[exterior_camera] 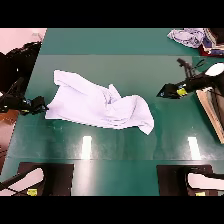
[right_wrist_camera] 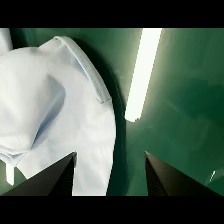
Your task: Fold the shirts.
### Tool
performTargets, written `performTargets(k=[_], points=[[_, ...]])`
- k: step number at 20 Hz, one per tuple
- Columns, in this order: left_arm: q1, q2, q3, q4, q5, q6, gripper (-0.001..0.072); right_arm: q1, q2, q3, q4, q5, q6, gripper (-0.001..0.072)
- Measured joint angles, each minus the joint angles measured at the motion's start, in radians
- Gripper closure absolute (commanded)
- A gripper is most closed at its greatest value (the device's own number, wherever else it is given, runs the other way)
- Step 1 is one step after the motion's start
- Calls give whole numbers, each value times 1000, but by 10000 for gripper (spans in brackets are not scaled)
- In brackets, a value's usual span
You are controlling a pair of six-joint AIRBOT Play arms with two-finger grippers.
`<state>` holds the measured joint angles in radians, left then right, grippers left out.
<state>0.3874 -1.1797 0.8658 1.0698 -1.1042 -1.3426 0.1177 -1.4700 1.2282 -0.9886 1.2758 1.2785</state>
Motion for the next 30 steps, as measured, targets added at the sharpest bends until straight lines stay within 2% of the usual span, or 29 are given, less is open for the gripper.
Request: performTargets(k=[6,7,8,9,10,11,15,19,25,30], points=[[0,0,0,-6,9,12,655,92,-140,0,2,-40,-8,212],[0,0,0,-6,9,13,655,105,-155,0,6,-51,-9,250],[0,0,0,-7,9,13,655,116,-169,2,22,-56,-11,320],[0,0,0,-8,9,13,655,123,-179,1,38,-61,-13,463],[0,0,0,-8,8,13,657,131,-189,0,44,-74,-19,650],[0,0,0,-10,5,13,685,136,-194,0,45,-87,-27,702],[0,14,22,-26,-38,14,686,133,-144,-1,87,-132,-63,703],[0,101,156,-75,-69,14,685,56,50,47,100,-166,-77,703],[0,299,581,-231,13,16,684,-99,360,342,105,-187,-82,703],[0,372,990,-280,79,16,685,-230,563,547,102,-211,-84,703]])
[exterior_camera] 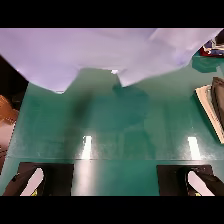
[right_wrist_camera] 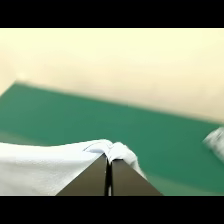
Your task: Fold the shirts.
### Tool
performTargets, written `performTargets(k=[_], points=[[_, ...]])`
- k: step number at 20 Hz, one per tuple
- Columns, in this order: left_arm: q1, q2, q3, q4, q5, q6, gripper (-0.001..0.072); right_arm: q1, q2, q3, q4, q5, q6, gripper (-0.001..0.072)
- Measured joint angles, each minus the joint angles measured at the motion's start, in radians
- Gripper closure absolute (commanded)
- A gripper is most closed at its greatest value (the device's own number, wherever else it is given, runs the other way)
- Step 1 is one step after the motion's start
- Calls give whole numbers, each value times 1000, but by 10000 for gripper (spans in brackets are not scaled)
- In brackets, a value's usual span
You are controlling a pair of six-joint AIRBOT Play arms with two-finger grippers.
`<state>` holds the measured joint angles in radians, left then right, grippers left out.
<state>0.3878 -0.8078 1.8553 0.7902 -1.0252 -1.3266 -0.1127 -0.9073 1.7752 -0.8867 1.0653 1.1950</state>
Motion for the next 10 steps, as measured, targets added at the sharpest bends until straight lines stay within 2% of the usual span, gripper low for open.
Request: performTargets(k=[5,10], points=[[0,21,250,-79,16,-19,685,-233,157,99,-3,-5,-1,704],[0,23,224,-146,-17,-30,685,-417,208,81,53,25,-1,704]])
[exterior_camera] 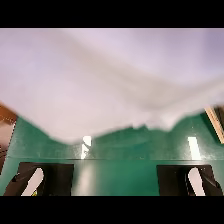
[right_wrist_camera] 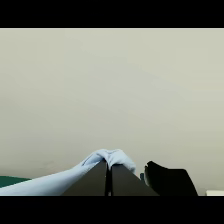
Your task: Fold the shirts.
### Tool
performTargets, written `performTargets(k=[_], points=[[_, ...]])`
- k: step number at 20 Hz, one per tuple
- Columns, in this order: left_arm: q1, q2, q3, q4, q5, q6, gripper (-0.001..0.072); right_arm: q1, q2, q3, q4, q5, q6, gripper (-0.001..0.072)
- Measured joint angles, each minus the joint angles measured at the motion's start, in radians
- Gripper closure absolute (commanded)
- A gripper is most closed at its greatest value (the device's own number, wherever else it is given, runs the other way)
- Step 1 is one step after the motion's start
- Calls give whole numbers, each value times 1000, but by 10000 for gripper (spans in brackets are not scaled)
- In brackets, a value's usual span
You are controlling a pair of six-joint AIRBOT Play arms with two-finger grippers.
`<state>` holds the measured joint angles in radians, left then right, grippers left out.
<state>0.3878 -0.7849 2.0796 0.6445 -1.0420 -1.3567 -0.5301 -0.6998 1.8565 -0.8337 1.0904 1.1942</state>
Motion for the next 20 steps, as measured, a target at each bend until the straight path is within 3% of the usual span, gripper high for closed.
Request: performTargets(k=[6,10,15,20], points=[[-25,-54,-361,18,-109,-5,685,31,-180,-126,115,186,23,704],[-130,-168,-642,146,-121,-3,685,208,-367,-264,28,253,38,704],[-224,-439,-805,261,48,2,685,394,-659,-336,-56,174,54,704],[-245,-702,-737,183,227,59,685,470,-923,-179,-75,34,61,704]])
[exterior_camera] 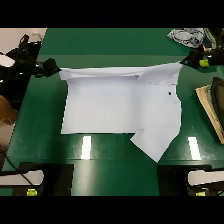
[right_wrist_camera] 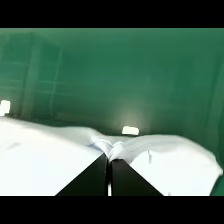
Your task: Fold the shirts.
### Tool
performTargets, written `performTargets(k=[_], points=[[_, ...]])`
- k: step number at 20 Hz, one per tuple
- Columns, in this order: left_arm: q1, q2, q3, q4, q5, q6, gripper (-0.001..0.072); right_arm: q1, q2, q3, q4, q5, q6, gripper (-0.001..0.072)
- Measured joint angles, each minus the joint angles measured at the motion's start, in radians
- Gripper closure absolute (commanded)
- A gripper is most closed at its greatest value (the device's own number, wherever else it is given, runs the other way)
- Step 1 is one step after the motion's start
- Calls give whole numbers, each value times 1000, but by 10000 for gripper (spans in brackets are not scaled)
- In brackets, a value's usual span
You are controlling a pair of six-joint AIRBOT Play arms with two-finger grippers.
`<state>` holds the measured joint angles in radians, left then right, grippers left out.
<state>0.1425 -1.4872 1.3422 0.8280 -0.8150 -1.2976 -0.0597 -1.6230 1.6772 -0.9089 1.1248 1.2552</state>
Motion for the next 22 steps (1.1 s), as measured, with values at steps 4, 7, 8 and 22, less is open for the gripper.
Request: performTargets(k=[4,7,8,22], points=[[-2,-109,106,-63,44,48,685,19,-107,122,-8,-42,3,705],[-5,-139,138,-30,23,77,685,26,-122,133,-64,-26,7,706],[-5,-148,143,0,-2,82,685,34,-116,111,-100,-11,13,706],[-4,-196,54,151,-98,71,-3,121,0,-290,-261,-74,80,212]])
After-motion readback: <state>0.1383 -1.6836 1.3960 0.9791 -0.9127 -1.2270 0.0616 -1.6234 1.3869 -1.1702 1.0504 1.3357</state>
